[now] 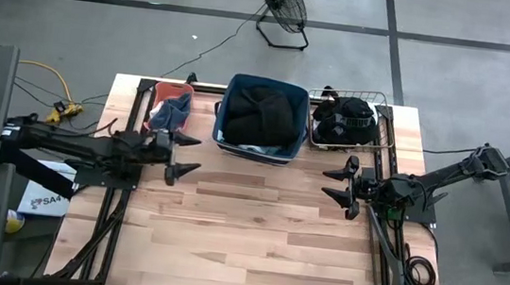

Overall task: Pick & Place Cloths
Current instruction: Return to Home Position

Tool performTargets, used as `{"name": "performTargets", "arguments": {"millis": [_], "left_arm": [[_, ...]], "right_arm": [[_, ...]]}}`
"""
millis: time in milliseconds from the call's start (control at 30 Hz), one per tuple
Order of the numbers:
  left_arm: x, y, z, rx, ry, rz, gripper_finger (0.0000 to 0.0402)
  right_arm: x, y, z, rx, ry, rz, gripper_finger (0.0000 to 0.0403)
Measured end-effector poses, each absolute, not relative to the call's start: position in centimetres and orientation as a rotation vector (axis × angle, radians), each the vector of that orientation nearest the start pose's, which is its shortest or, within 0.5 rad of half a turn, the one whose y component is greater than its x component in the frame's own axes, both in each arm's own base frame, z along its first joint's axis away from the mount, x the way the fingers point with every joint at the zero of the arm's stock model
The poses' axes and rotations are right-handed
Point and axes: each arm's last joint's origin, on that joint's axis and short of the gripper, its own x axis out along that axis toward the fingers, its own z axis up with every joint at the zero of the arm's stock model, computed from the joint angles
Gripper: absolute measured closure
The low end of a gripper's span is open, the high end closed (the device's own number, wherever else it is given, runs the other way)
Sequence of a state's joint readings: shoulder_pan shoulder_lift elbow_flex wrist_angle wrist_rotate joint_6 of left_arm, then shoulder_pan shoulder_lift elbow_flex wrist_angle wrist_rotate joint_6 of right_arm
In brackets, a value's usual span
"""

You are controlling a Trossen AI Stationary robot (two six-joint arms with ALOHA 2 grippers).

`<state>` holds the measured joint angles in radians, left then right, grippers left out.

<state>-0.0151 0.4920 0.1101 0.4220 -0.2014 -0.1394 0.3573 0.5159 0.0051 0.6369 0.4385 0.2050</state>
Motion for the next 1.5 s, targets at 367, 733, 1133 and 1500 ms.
{"name": "performTargets", "arguments": {"millis": [367,733,1133,1500], "left_arm": [[9.7,0.4,19.2,-0.139,-0.016,0.184,0.0035],[8.8,0.6,18.9,-0.137,0.026,0.231,0.0035],[8.8,0.6,18.4,-0.15,0.069,0.24,0.0035],[9.4,0.5,17.7,-0.142,-0.005,0.213,0.0035]], "right_arm": [[12.3,3.3,17.8,0.253,-0.124,-0.069,0.0165],[12.3,3.3,17.8,0.252,-0.121,-0.069,0.0165],[12.3,3.3,17.8,0.252,-0.122,-0.069,0.0165],[12.3,3.3,17.8,0.253,-0.122,-0.069,0.0165]]}}
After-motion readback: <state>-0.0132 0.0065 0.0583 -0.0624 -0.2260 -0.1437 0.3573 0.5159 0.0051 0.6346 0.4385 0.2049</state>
